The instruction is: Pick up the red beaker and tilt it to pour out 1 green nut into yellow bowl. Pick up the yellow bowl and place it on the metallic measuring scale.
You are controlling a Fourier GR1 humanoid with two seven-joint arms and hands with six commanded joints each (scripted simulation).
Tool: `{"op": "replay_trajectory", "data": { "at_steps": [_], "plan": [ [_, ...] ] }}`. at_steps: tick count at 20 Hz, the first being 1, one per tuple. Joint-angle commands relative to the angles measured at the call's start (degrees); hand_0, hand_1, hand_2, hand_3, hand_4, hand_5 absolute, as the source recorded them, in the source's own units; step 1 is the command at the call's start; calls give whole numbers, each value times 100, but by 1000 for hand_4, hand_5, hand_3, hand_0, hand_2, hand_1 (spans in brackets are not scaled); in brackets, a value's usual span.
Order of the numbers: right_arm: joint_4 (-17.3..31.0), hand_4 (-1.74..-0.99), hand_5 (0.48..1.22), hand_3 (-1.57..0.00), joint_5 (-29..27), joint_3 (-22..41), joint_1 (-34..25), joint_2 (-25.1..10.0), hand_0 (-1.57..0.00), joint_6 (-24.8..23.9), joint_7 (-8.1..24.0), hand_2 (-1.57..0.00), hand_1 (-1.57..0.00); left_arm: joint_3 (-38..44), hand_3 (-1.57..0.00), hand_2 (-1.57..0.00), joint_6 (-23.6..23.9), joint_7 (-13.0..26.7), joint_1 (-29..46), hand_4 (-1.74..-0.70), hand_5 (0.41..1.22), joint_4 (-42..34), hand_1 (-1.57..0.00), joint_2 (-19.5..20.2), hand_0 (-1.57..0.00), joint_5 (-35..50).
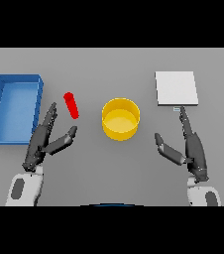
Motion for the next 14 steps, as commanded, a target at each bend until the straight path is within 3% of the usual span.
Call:
{"op": "replay_trajectory", "data": {
  "at_steps": [1,7,14],
  "plan": [
    [-5,-1246,627,1,-35,-13,-29,-13,1,26,-12,1,1,47,1,1,52,-94,-159,-1219,622,199,1,-1,1,-40],
    [5,-1281,635,1,-122,-34,-51,30,1,51,1,1,1,300,1,1,171,-269,-1068,-1255,660,1320,1,12,1,-105],
    [49,-1267,640,1,-140,-41,-50,12,1,81,-36,1,1,498,1,1,271,-439,-1840,-1292,688,2315,1,-35,1,-133]
  ]
}}
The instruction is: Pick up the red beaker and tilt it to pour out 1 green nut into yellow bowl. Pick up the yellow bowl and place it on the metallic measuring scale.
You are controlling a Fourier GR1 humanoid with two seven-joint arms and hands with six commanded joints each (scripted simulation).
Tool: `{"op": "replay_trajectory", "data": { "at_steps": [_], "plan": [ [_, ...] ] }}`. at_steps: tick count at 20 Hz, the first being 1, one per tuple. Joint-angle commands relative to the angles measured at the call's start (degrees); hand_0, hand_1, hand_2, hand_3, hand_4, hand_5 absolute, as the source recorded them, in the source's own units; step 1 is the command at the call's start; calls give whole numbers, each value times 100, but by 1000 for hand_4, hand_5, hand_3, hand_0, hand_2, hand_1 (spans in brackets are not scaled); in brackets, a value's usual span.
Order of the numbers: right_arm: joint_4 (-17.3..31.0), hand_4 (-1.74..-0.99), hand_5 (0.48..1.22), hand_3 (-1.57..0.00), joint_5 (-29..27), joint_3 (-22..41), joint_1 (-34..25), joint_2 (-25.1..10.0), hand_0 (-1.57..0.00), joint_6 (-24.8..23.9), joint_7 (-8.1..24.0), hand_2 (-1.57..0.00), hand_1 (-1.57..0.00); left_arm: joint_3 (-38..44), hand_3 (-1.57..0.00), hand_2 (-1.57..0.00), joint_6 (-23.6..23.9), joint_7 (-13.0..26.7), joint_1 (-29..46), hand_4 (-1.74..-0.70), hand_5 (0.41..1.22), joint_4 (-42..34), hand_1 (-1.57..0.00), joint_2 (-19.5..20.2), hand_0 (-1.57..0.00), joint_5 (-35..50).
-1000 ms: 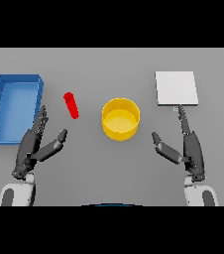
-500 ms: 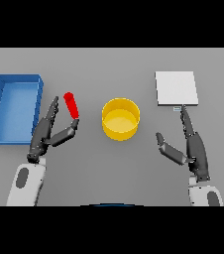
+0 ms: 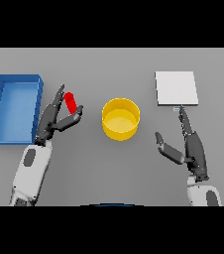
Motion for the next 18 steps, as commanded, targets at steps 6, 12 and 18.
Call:
{"op": "replay_trajectory", "data": {
  "at_steps": [6,12,18],
  "plan": [
    [-138,-1269,642,1,-53,-19,71,-9,1,12,16,1,1,98,1,1,83,-124,-564,-1289,683,686,1,-50,1,-62],
    [-95,-1264,640,1,-3,-56,-12,-37,1,-41,126,1,1,253,1,1,-6,-385,-911,-1329,695,1176,1,-98,1,74],
    [-159,-1257,645,1,23,-57,44,-40,1,-74,89,1,1,587,-547,-523,287,-573,-1147,-1448,871,1561,-481,-310,-441,307]
  ]
}}
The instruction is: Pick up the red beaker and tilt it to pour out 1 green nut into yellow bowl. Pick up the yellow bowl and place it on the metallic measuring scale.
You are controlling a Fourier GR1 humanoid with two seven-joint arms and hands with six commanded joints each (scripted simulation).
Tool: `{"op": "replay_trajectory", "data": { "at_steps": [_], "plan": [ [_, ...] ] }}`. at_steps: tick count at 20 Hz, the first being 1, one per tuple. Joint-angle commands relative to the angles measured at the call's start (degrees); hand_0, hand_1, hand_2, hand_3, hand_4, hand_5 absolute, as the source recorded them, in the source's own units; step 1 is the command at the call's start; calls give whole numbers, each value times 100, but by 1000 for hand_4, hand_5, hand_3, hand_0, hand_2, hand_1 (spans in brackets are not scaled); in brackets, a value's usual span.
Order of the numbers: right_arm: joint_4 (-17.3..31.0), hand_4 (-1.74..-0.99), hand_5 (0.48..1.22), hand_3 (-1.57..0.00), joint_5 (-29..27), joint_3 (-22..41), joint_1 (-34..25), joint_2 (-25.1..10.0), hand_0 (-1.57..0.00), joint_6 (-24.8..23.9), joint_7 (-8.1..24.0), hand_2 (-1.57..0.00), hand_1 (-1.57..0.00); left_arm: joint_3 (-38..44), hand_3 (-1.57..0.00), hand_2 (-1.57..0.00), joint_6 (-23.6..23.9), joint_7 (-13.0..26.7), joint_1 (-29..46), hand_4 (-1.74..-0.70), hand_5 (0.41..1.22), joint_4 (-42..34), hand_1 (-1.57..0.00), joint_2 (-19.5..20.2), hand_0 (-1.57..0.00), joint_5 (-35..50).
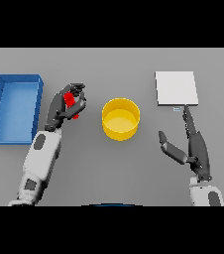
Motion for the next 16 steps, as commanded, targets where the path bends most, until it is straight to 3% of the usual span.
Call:
{"op": "replay_trajectory", "data": {
  "at_steps": [1,4,7,8,9,13,16],
  "plan": [
    [65,-1255,644,1,33,37,30,33,1,-2,-36,1,1,-8,-724,-733,51,38,-103,-1500,941,65,-699,36,-662,-65],
    [10,-1252,644,1,17,43,80,33,1,15,-67,1,1,-145,-974,-1142,19,-213,-149,-1603,1078,193,-1125,78,-1106,-233],
    [37,-1259,646,1,-62,-19,47,4,1,36,-39,1,1,-189,-1265,-1351,-18,-170,-165,-1523,1148,219,-1343,20,-1333,-255],
    [52,-1257,645,1,-66,-19,53,-3,1,49,-30,1,1,-175,-1326,-1395,59,-67,-160,-1505,1162,186,-1388,10,-1380,-294],
    [26,-1258,644,1,-79,-2,57,15,1,61,-26,1,1,-168,-1375,-1430,123,27,-173,-1552,1159,157,-1425,-3,-1419,-288],
    [5,-1258,646,1,57,40,42,66,1,-52,18,1,1,-136,-1491,-1513,203,-228,-81,-1664,1128,-170,-1511,-65,-1509,30],
    [-26,-1259,649,1,76,64,82,24,1,-10,-49,1,1,-252,-1530,-1542,341,-55,-62,-1701,1114,-583,-1540,-4,-1539,64]
  ]
}}
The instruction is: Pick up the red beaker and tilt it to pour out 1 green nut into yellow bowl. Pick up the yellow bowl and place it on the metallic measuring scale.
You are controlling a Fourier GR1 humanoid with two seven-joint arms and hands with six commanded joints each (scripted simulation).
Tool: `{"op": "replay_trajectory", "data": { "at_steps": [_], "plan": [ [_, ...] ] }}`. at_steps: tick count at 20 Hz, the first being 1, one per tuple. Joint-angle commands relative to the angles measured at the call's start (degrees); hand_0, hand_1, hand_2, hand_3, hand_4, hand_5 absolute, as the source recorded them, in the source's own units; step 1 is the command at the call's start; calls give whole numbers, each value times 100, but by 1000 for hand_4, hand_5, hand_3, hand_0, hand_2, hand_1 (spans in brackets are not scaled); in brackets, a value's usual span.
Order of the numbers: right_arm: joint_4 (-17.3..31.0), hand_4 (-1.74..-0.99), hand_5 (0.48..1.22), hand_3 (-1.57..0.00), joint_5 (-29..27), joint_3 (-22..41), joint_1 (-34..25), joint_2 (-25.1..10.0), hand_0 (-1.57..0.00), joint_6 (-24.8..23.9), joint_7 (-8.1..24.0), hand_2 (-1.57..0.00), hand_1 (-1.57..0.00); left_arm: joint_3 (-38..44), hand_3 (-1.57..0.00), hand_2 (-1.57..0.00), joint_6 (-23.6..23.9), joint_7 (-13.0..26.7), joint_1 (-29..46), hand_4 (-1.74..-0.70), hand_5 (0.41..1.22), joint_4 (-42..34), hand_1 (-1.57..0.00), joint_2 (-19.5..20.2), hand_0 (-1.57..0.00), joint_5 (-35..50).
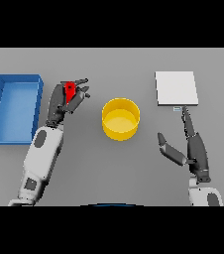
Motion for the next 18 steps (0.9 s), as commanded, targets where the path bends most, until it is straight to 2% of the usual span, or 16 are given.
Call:
{"op": "replay_trajectory", "data": {
  "at_steps": [1,4,6,12,13,18],
  "plan": [
    [95,-1263,652,1,6,-14,-83,29,1,-33,3,1,1,-98,-1538,-1547,-1,90,7,-1709,1114,-162,-1546,73,-1545,-72],
    [17,-1261,661,1,-17,-16,31,-58,1,39,-168,1,1,-519,-1554,-1559,-62,526,-104,-1725,1117,-502,-1558,342,-1558,-422],
    [23,-1253,666,1,31,4,8,-35,1,14,-91,1,1,-915,-1560,-1563,-218,1009,-222,-1731,1124,-648,-1563,585,-1563,-798],
    [44,-1256,678,1,46,-29,-15,-71,1,16,149,1,1,-1486,-1562,-1565,-445,1509,-372,-1733,1112,-756,-1565,960,-1564,-1235],
    [3,-1254,680,1,77,38,30,-26,1,17,75,1,1,-1569,-1564,-1566,-467,1667,-460,-1734,1114,-756,-1566,1033,-1566,-1328],
    [-91,-1255,689,1,-6,4,81,-53,1,72,106,1,1,-2542,-1569,-1569,-630,2290,-923,-1739,1132,-692,-1569,1483,-1569,-2480]
  ]
}}
